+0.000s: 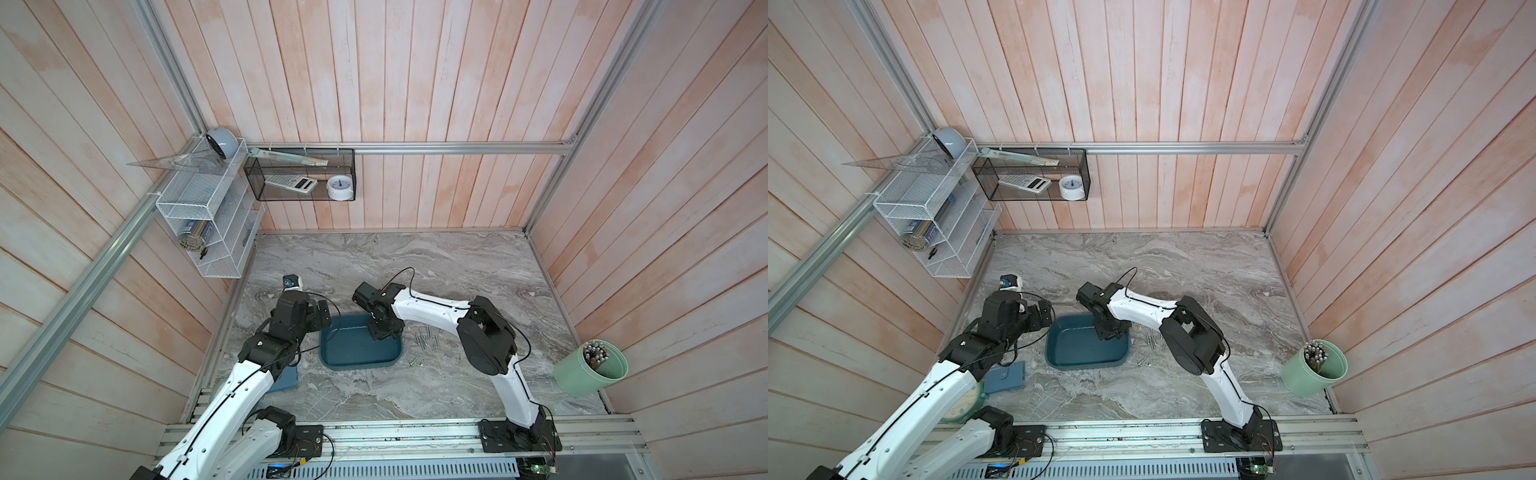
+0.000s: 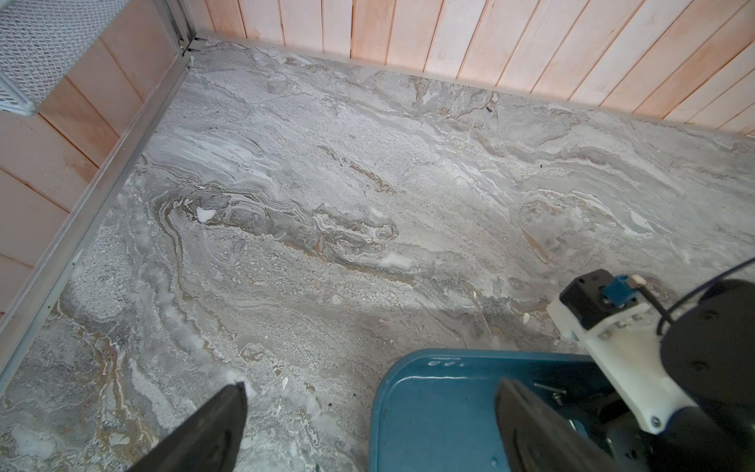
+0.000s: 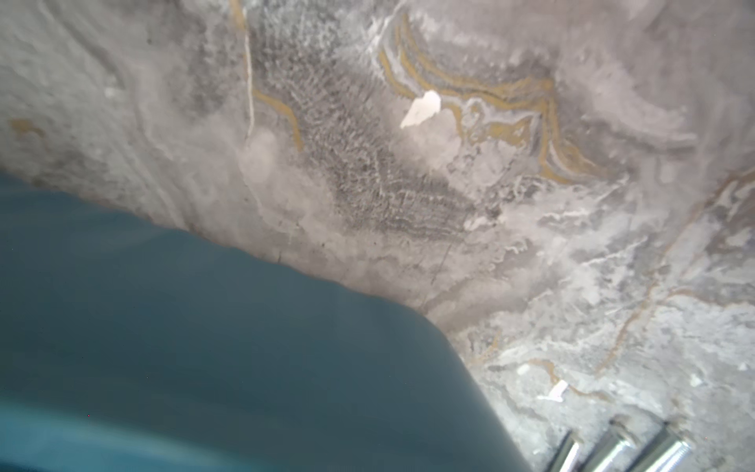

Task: Take out the screws from the storage box
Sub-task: Pick up the screw from the storage box.

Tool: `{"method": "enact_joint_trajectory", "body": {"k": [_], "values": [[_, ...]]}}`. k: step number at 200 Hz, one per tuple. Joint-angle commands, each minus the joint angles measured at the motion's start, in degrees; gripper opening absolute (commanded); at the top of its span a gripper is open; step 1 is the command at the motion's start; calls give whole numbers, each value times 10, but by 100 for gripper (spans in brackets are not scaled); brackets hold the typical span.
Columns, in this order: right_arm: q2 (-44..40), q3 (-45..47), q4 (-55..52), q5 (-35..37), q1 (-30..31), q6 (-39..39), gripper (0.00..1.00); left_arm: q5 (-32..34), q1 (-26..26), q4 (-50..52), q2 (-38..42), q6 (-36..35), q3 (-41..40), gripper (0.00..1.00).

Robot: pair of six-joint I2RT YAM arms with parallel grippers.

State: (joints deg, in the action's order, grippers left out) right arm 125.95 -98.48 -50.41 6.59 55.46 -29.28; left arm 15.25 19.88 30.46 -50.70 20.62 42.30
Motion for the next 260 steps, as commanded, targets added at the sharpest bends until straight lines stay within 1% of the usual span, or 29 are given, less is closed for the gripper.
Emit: {"method": "enact_joint_trajectory", "body": {"k": [1, 25, 50, 65, 92, 116, 154, 201, 219, 260], "values": [[20, -13, -22, 17, 2, 5, 26, -3, -2, 0, -2, 0, 9, 100], [28, -9, -25, 16, 2, 4, 26, -3, -2, -2, -2, 1, 9, 100], [37, -8, -28, 12, 3, 4, 24, -4, -2, -1, -4, 1, 9, 100], [41, -8, -28, 9, 4, 6, 15, -4, -2, -2, -4, 1, 9, 100], [37, -11, -28, 11, 5, 9, 12, -4, -3, 0, -5, 0, 9, 100], [11, -11, -24, 11, 7, 12, 11, -3, -2, -1, -5, 1, 9, 100], [-53, 2, -1, 17, 9, 5, 10, -3, -2, 0, -4, 0, 9, 100], [-86, 1, 10, 16, 16, 1, 10, -2, -2, 0, -2, 1, 10, 100], [-99, 0, 2, 27, 16, -2, 10, -3, -2, 0, 0, 1, 9, 100], [-169, 46, 9, 47, 1, -9, 10, -4, -2, 1, -1, 1, 9, 100]]}}
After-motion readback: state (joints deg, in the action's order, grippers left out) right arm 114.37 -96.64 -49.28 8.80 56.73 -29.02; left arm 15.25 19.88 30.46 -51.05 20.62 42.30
